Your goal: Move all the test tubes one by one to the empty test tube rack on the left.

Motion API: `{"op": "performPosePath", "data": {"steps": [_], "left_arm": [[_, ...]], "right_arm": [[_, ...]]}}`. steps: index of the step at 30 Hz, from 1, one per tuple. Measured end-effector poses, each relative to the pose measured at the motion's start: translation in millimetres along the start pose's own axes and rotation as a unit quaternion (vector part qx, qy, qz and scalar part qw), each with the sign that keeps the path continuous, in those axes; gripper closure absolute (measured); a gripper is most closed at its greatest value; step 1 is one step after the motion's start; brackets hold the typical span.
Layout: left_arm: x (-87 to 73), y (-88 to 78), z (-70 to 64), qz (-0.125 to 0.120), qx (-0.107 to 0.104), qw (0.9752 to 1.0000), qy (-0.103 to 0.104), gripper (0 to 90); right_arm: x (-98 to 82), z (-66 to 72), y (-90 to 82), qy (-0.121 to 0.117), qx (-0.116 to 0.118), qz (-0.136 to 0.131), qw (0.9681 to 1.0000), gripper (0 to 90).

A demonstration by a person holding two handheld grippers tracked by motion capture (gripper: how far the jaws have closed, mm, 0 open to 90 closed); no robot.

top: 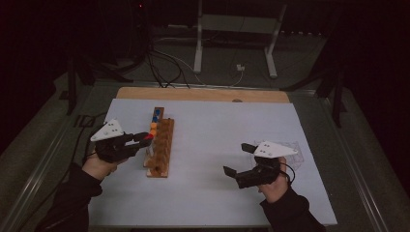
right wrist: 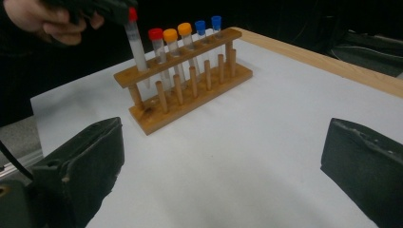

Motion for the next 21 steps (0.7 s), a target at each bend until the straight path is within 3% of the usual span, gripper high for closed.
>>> {"op": "performPosePath", "data": {"steps": [9,14,21], "left_arm": [[-16.9,8.4,2.8,0.005,-0.003,0.9999,-0.014,71.7],[-20.8,13.4,1.6,0.017,-0.004,0.9998,-0.011,71.6],[-20.3,11.6,1.0,0.013,-0.013,0.9998,-0.012,68.5]], "right_arm": [[0.5,-0.9,-1.9,0.001,0.003,-0.003,1.0000,0.3],[0.1,-1.2,-2.1,0.002,0.004,-0.003,1.0000,0.3],[0.3,-0.1,-2.6,0.000,0.007,-0.003,1.0000,0.3]]}}
Point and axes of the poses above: each handheld gripper's, and its own axes: y roughly forward along the jaws, x roughly out of its top, z roughly to its left, the point moved 2 cm from there along y, roughly forward along the jaws, and after that the axes turned 6 degrees about z, right-handed, at the moved point
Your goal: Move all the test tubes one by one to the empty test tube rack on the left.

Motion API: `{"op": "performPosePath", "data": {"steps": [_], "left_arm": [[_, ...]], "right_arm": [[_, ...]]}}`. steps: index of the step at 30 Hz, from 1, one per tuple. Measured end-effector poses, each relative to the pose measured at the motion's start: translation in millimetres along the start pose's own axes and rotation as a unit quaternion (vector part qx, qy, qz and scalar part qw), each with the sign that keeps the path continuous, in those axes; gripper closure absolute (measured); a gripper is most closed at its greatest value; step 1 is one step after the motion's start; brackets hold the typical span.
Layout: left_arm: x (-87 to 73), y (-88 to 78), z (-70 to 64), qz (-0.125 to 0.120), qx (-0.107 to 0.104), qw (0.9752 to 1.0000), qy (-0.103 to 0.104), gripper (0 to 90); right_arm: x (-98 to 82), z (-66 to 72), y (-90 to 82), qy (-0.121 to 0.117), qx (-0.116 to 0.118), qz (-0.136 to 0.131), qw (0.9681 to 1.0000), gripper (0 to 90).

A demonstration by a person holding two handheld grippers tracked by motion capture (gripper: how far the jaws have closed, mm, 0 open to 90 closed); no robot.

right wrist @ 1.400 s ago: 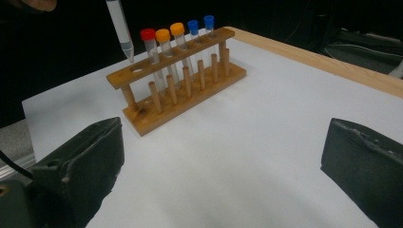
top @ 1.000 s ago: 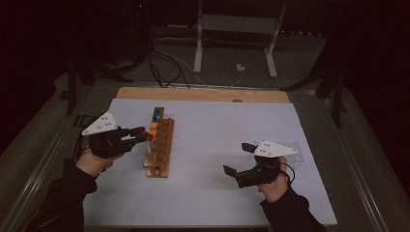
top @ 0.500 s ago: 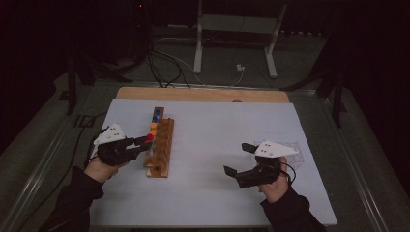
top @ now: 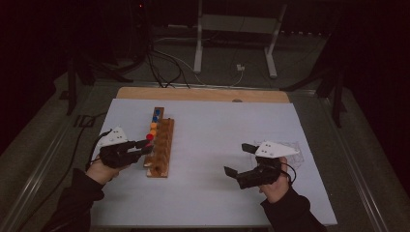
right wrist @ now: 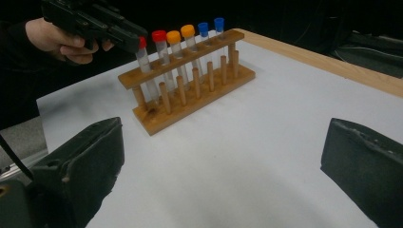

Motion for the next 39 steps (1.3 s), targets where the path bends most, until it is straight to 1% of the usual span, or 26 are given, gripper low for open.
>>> {"op": "performPosePath", "data": {"steps": [1,2,3,4,6,7,8,9,10,11,12,14,15,16,17,19,22,25,27,29,30,33,34,35,37,39], "left_arm": [[0.8,-1.5,-1.6,-0.005,0.003,1.0000,0.001,61.3],[2.0,-2.9,-3.2,-0.006,0.007,1.0000,-0.003,55.2],[3.4,-4.7,-4.8,-0.009,0.004,0.9999,-0.003,48.5],[4.9,-6.4,-6.9,-0.012,0.005,0.9999,-0.006,44.1],[8.5,-9.4,-12.1,-0.011,-0.004,0.9999,-0.004,34.9],[10.4,-10.7,-15.1,-0.008,-0.006,0.9999,-0.004,28.8],[12.2,-11.9,-18.2,-0.007,-0.016,0.9998,-0.004,23.1],[13.7,-13.2,-21.1,-0.008,-0.016,0.9998,-0.004,18.1],[14.9,-14.5,-23.6,-0.009,-0.018,0.9998,-0.004,16.6],[15.8,-15.6,-26.1,-0.010,-0.026,0.9996,-0.003,14.7],[16.4,-16.1,-28.6,-0.012,-0.029,0.9995,-0.005,11.2],[16.1,-16.8,-33.2,-0.012,-0.043,0.9990,-0.006,10.0],[15.4,-16.8,-35.3,-0.010,-0.056,0.9984,-0.003,8.0],[14.3,-17.1,-37.7,-0.010,-0.071,0.9974,0.001,4.2],[13.1,-17.3,-40.0,-0.013,-0.079,0.9968,0.003,1.5],[10.4,-17.7,-44.5,-0.014,-0.088,0.9960,0.009,1.3],[4.3,-17.8,-48.6,-0.018,-0.100,0.9948,0.008,1.1],[-4.2,-17.5,-51.8,-0.012,-0.105,0.9943,0.007,1.1],[-10.0,-17.7,-53.8,-0.009,-0.113,0.9935,0.006,1.0],[-15.4,-17.7,-55.9,-0.006,-0.111,0.9938,0.008,1.0],[-18.1,-17.8,-56.8,-0.010,-0.109,0.9940,0.008,1.0],[-27.5,-17.4,-59.2,-0.019,-0.098,0.9948,0.018,1.1],[-31.3,-16.9,-59.5,-0.022,-0.092,0.9952,0.025,1.1],[-35.3,-16.0,-59.7,-0.023,-0.089,0.9954,0.026,1.1],[-43.7,-13.2,-59.6,-0.021,-0.089,0.9955,0.023,1.1],[-51.1,-10.0,-60.5,-0.019,-0.078,0.9965,0.024,1.1]], "right_arm": [[0.0,0.0,-0.2,0.000,0.000,0.000,1.0000,0.3],[-0.1,-0.1,-0.3,0.000,-0.001,0.000,1.0000,0.3],[-0.1,-0.2,-0.4,0.000,-0.001,0.000,1.0000,0.3],[-0.1,-0.2,-0.6,0.001,0.000,-0.001,1.0000,0.3],[0.0,-0.2,-0.8,0.001,-0.001,-0.001,1.0000,0.3],[0.0,-0.2,-0.8,0.001,-0.001,-0.001,1.0000,0.3],[0.0,0.1,-0.8,0.001,-0.001,0.000,1.0000,0.3],[-0.1,0.3,-0.6,0.001,-0.001,-0.001,1.0000,0.3],[-0.3,0.5,-0.7,0.002,-0.001,-0.001,1.0000,0.3],[-0.9,0.6,-0.8,0.003,-0.001,0.000,1.0000,0.3],[-1.6,0.8,-0.9,0.003,-0.001,0.001,1.0000,0.3],[-3.2,0.5,-1.3,0.005,-0.001,0.001,1.0000,0.3],[-3.9,0.4,-1.5,0.006,0.000,0.002,1.0000,0.3],[-4.5,0.4,-1.6,0.007,-0.001,0.003,1.0000,0.3],[-5.0,0.5,-1.8,0.007,-0.001,0.003,1.0000,0.3],[-5.9,0.6,-1.8,0.008,-0.002,0.005,1.0000,0.3],[-6.7,0.5,-1.3,0.008,-0.001,0.004,1.0000,0.3],[-7.4,0.8,-0.7,0.007,0.000,0.006,1.0000,0.3],[-8.4,0.9,0.3,0.008,0.000,0.008,0.9999,0.3],[-9.1,0.8,1.1,0.008,0.001,0.010,0.9999,0.3],[-9.2,0.8,1.3,0.008,0.001,0.010,0.9999,0.3],[-9.1,1.1,1.6,0.007,0.002,0.010,0.9999,0.3],[-9.2,0.9,1.6,0.007,0.002,0.009,0.9999,0.3],[-9.2,0.9,1.5,0.007,0.002,0.009,0.9999,0.3],[-9.3,0.5,1.0,0.006,0.001,0.008,1.0000,0.3],[-9.6,0.0,0.8,0.005,0.001,0.007,1.0000,0.3]]}}
Point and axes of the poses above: each handheld gripper's, and its own axes: y roughly forward along the jaws, x roughly out of its top, z roughly to its left, the point moved 2 cm from there along y, roughly forward along the jaws, and after that the axes turned 6 degrees about z, right-handed, at the moved point
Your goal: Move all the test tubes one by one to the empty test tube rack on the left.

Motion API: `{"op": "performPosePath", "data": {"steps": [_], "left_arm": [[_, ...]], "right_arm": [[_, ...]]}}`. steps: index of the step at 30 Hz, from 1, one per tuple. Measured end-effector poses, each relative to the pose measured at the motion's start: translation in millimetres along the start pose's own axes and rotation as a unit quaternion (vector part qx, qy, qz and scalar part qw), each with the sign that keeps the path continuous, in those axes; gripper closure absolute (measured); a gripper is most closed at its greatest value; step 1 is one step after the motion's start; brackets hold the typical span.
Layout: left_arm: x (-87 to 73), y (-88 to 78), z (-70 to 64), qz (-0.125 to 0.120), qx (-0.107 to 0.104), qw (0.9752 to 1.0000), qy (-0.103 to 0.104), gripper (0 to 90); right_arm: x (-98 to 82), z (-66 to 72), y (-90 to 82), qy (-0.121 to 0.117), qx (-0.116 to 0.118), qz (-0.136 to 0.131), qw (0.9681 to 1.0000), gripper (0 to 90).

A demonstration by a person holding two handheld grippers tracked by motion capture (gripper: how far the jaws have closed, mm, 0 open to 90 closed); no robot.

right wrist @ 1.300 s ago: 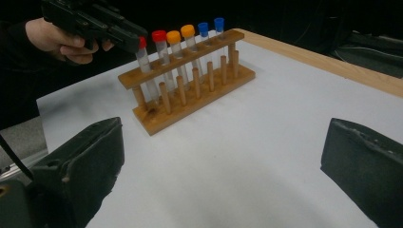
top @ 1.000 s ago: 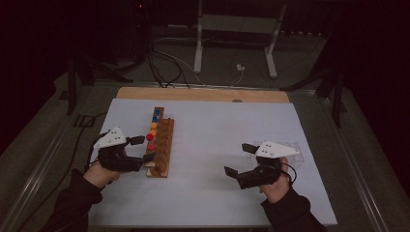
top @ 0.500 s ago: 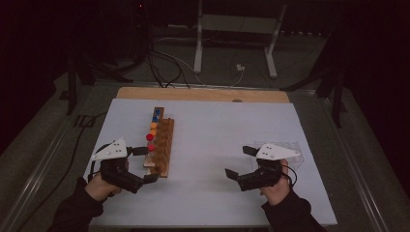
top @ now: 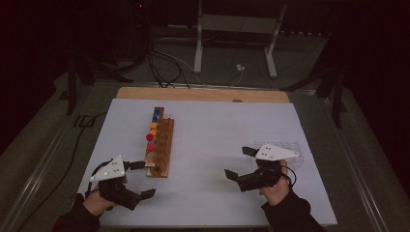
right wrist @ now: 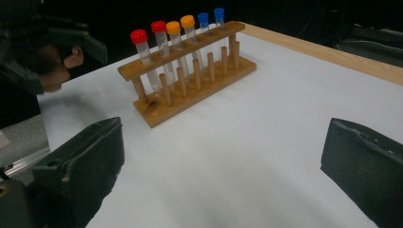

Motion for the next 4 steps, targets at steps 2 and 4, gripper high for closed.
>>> {"op": "performPosePath", "data": {"steps": [2,4], "left_arm": [[-4.5,2.6,-0.7,0.003,0.000,1.0000,-0.004,1.1],[-6.0,4.6,-1.1,0.004,0.004,1.0000,-0.005,1.1]], "right_arm": [[-0.2,-0.4,0.0,0.000,0.000,0.000,1.0000,0.3],[-0.3,-0.3,-0.1,-0.001,0.000,-0.001,1.0000,0.3]]}}
Point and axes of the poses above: each handheld gripper's, and its own axes: y roughly forward along the jaws, x roughly out of its top, z roughly to its left, the point moved 2 cm from there along y, roughly forward along the jaws, and after that the axes turned 6 degrees about z, right-handed, at the moved point
